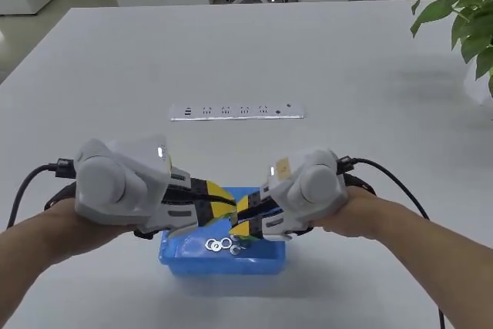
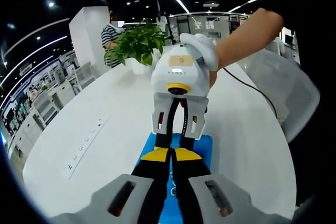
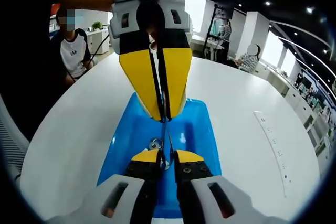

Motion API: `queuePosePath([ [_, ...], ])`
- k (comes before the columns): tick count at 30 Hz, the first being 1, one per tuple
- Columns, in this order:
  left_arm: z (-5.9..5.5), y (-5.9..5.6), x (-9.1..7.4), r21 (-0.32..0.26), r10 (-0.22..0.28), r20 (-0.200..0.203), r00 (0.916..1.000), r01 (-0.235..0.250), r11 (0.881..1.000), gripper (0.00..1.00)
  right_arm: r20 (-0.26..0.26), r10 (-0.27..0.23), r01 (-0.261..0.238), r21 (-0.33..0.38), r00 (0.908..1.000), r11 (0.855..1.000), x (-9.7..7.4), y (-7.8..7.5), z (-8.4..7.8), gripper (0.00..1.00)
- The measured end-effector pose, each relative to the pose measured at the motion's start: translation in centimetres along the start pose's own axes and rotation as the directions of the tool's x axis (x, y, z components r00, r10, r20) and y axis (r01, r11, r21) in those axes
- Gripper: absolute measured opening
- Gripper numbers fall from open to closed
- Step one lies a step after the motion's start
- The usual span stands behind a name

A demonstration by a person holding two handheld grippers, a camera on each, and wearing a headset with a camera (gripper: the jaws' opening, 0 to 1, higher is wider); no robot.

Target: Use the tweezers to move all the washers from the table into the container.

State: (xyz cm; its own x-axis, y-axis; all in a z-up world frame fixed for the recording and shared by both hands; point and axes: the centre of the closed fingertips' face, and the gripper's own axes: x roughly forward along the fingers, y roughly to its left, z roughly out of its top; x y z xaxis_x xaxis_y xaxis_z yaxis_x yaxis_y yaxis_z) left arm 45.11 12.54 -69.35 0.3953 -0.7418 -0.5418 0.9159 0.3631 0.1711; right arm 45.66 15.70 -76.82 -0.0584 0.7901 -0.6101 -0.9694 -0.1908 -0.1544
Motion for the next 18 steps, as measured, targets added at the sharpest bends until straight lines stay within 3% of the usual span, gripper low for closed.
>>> queuePosePath([
  [18,0.25,0.09,-0.72,-0.019,0.011,0.003,0.9999,-0.011,1.000,0.05,-0.004,-0.017,0.017,0.003,0.9998,1.000,-0.42,-0.11,0.68,0.18],
])
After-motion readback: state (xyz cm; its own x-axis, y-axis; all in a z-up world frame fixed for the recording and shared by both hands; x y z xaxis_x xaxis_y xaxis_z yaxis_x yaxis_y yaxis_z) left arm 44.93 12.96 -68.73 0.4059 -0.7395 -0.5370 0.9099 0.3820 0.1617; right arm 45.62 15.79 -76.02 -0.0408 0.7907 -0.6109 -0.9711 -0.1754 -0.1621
